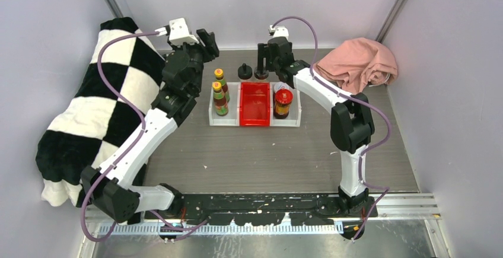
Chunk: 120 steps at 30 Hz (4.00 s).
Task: Organize the condiment bottles
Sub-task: Place the bottle in the storage box, then pick up the bottle from the center of the board, then place the bottle in the storage box.
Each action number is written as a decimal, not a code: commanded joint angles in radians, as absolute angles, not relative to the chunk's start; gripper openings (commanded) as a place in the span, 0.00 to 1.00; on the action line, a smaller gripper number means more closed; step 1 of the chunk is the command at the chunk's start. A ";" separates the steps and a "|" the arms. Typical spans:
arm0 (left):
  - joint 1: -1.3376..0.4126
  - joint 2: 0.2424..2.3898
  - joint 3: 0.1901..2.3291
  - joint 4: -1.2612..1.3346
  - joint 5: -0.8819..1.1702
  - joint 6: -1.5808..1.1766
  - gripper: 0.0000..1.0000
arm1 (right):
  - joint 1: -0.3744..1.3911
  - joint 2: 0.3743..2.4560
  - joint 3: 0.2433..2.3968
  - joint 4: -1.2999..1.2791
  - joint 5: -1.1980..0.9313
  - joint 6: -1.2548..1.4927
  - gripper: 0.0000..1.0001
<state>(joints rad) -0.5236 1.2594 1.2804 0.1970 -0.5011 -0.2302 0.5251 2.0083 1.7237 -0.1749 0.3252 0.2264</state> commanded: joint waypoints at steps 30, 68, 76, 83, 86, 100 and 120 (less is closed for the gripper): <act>-0.526 1.353 1.351 0.203 -0.496 -0.256 0.58 | 0.514 2.141 1.809 -0.185 0.154 0.284 0.83; -0.508 1.332 1.314 0.212 -0.473 -0.281 0.57 | 0.509 2.111 1.857 -0.183 0.224 0.219 0.01; -0.508 1.321 1.313 0.203 -0.478 -0.282 0.57 | 0.509 2.049 1.877 -0.198 0.237 0.189 0.01; -0.508 1.318 1.322 0.183 -0.481 -0.284 0.57 | 0.520 1.977 1.873 -0.214 0.246 0.177 0.01; -0.508 1.315 1.330 0.173 -0.484 -0.281 0.57 | 0.535 1.938 1.857 -0.218 0.257 0.171 0.01; -0.508 1.291 1.361 0.102 -0.522 -0.309 0.57 | 0.652 1.753 1.740 -0.250 0.321 0.175 0.01; -0.508 1.238 1.341 0.066 -0.535 -0.311 0.56 | 0.776 1.694 1.537 -0.153 0.382 0.213 0.01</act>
